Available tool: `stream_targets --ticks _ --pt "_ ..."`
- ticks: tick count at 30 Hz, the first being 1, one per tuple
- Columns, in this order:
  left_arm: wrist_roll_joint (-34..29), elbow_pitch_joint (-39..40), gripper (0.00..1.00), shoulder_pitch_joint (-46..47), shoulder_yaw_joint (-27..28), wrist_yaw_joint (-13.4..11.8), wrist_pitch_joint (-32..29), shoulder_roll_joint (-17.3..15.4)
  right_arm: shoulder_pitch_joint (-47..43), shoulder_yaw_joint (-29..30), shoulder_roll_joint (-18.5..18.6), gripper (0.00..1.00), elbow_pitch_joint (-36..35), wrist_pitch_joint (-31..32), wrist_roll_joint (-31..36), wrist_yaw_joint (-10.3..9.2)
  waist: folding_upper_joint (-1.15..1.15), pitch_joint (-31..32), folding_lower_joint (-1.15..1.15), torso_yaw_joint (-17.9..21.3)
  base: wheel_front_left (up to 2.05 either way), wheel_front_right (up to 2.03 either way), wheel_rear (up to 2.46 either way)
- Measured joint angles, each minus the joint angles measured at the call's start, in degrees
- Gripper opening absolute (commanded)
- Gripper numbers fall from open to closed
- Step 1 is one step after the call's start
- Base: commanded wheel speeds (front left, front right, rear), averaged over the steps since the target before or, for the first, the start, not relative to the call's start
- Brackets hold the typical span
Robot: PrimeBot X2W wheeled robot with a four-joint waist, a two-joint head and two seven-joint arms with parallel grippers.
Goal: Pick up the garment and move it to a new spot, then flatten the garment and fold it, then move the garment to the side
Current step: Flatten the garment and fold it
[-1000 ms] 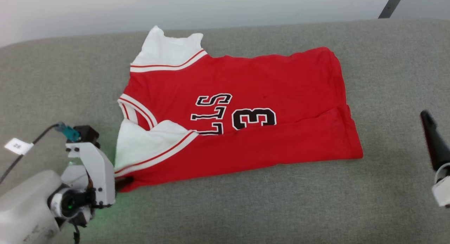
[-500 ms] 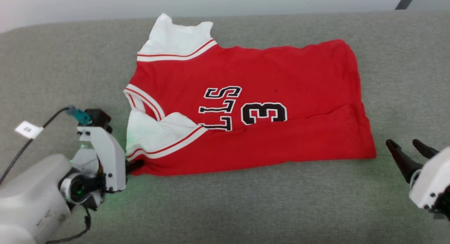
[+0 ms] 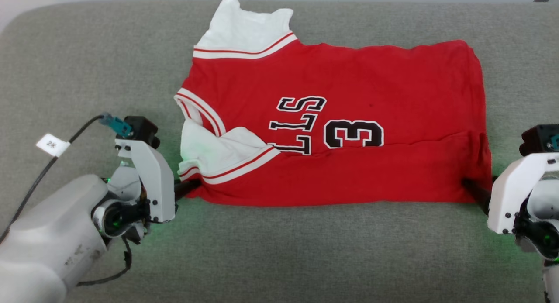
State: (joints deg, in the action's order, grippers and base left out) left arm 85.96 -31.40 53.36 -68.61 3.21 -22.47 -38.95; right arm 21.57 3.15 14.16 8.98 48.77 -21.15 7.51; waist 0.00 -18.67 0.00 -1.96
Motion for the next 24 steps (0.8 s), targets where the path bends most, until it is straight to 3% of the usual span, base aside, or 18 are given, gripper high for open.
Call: stream_targets --ticks 1,2,13,24 --pt "0.0 -0.2 0.0 0.0 0.0 0.2 0.1 0.2 0.5 -0.7 0.5 0.36 0.8 0.3 0.0 0.0 0.0 -0.1 0.0 -0.2 0.0 0.0 0.0" --pt "0.0 -0.5 0.0 0.1 0.0 0.3 0.1 0.4 0.9 -1.4 1.1 0.0 1.5 0.7 0.0 0.0 0.0 -0.2 0.0 -0.4 0.0 0.0 0.0" --pt "1.0 -1.5 0.0 0.1 0.5 0.9 -0.9 0.6 3.1 -3.4 3.8 0.0 4.0 1.8 -1.6 0.03 0.0 0.6 0.0 -0.9 0.0 0.0 0.0" --pt "1.5 6.5 0.0 -0.5 -0.2 -5.1 -5.3 -4.7 -0.3 -3.0 6.3 0.0 -0.6 6.9 -3.1 0.03 0.0 3.0 0.0 -1.3 0.0 0.0 0.0"
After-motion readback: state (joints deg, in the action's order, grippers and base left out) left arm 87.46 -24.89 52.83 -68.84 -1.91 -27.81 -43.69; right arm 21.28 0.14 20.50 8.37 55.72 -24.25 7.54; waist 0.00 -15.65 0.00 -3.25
